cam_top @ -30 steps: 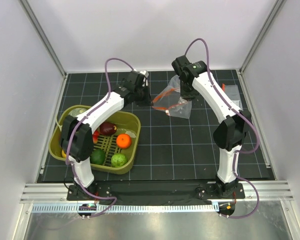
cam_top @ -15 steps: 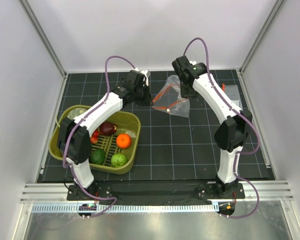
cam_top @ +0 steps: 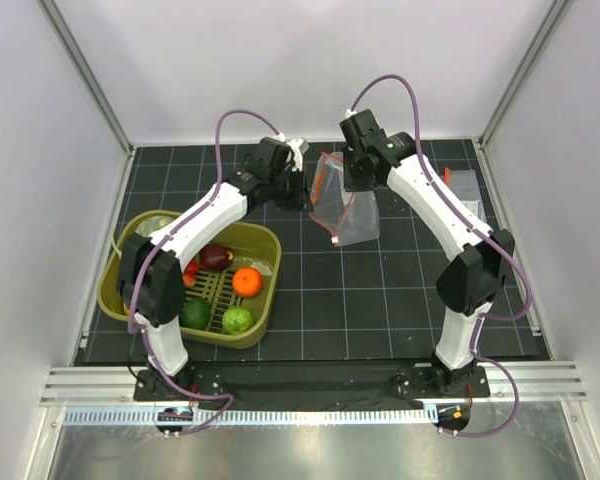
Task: Place the food in the zip-top bag and seal the zipper
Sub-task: Open the zipper of the food storage bag at the center of the board.
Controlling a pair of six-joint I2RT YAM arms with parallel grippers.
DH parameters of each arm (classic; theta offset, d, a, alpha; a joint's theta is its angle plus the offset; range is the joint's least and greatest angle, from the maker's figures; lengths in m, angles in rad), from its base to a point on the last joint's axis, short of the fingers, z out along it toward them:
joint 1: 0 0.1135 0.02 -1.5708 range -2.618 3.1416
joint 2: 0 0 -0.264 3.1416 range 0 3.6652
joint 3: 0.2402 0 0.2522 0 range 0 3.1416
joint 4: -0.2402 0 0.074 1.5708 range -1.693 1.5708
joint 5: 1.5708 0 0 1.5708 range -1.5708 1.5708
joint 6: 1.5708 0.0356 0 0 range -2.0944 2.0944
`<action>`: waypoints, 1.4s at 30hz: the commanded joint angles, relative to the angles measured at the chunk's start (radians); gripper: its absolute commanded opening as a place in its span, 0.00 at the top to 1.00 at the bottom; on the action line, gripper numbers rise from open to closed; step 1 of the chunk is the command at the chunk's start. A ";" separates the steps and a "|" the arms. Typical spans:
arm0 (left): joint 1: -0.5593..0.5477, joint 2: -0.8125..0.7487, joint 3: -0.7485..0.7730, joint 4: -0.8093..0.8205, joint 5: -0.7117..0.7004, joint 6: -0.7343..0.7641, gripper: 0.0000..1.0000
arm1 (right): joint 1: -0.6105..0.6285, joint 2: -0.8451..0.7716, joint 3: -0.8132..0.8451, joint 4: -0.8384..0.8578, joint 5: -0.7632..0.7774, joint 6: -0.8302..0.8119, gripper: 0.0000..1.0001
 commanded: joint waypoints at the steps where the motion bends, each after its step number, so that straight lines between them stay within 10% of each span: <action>1: -0.002 0.004 0.045 0.028 0.027 0.022 1.00 | -0.002 -0.024 0.018 0.038 -0.022 -0.020 0.85; 7: 0.000 0.014 0.051 0.025 0.018 0.017 0.97 | 0.018 -0.007 0.074 -0.020 0.119 -0.054 0.94; 14: -0.002 0.017 0.103 0.022 0.010 0.025 0.50 | 0.040 0.016 0.071 -0.048 0.132 -0.052 0.96; 19: -0.003 0.050 0.161 0.021 0.010 0.023 0.46 | 0.040 0.017 0.057 -0.022 0.066 -0.040 0.96; 30: -0.009 0.123 0.218 0.027 0.044 -0.001 0.48 | 0.040 0.023 0.052 -0.006 0.026 -0.026 0.96; 34: -0.011 0.126 0.215 0.016 0.027 0.002 0.76 | 0.040 0.019 0.049 -0.008 0.043 -0.026 0.95; 42: -0.008 0.125 0.206 0.001 0.012 0.013 0.98 | 0.040 0.025 0.045 -0.025 0.078 -0.019 0.82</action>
